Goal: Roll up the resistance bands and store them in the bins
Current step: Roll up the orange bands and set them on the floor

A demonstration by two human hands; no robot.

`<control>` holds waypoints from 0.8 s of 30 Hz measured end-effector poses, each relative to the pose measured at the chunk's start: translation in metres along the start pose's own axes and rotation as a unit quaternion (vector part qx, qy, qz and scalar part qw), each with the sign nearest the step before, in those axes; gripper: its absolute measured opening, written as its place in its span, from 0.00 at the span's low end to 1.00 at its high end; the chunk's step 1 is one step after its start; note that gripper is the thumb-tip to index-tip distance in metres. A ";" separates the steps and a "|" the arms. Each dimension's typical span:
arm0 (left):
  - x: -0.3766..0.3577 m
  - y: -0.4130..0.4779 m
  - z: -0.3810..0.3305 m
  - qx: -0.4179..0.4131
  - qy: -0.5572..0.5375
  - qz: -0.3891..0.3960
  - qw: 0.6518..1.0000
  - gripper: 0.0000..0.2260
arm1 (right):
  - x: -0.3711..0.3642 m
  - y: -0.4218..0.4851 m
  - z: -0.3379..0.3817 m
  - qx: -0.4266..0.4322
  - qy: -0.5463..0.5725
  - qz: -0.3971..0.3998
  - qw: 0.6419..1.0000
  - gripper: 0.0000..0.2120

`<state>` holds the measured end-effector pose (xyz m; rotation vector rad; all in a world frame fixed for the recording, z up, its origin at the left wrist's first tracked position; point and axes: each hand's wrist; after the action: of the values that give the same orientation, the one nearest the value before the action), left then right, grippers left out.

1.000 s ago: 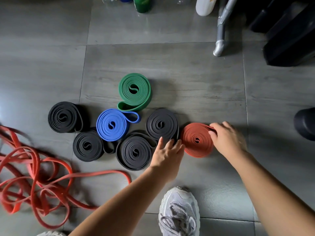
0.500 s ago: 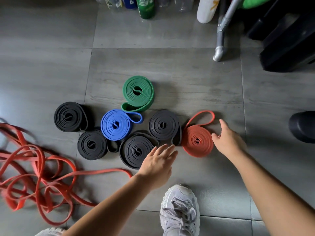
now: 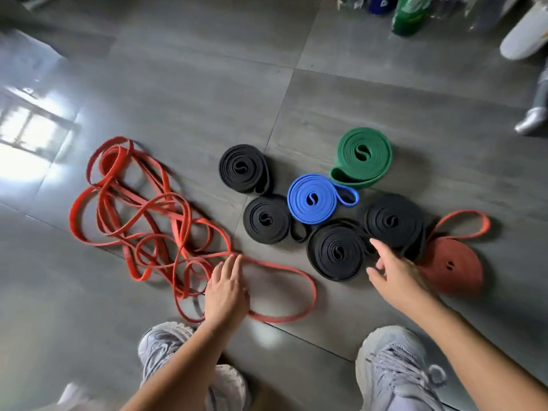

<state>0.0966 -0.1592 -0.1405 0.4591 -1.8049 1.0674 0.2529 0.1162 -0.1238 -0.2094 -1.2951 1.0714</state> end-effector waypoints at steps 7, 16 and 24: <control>0.021 0.049 0.015 -0.127 0.132 0.039 0.982 0.20 | -0.017 -0.015 0.046 0.067 -0.082 0.062 0.992 0.25; 0.067 0.011 -0.016 -0.224 0.050 0.035 0.973 0.08 | 0.025 -0.049 0.079 0.102 -0.107 0.051 0.988 0.22; 0.220 -0.064 -0.060 -0.342 -0.107 -0.211 0.910 0.14 | 0.102 -0.131 0.183 0.222 0.046 0.127 0.966 0.29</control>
<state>0.0688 -0.1136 0.0906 0.5065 -2.0050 0.0591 0.1556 0.0444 0.0915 -0.0853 -0.9308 1.5235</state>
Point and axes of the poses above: each hand's wrist, its own y-axis towards the middle knuckle, its own x-axis out of the back of the hand, z = x × y, and after that the axes turned 9 degrees about -x, right-handed
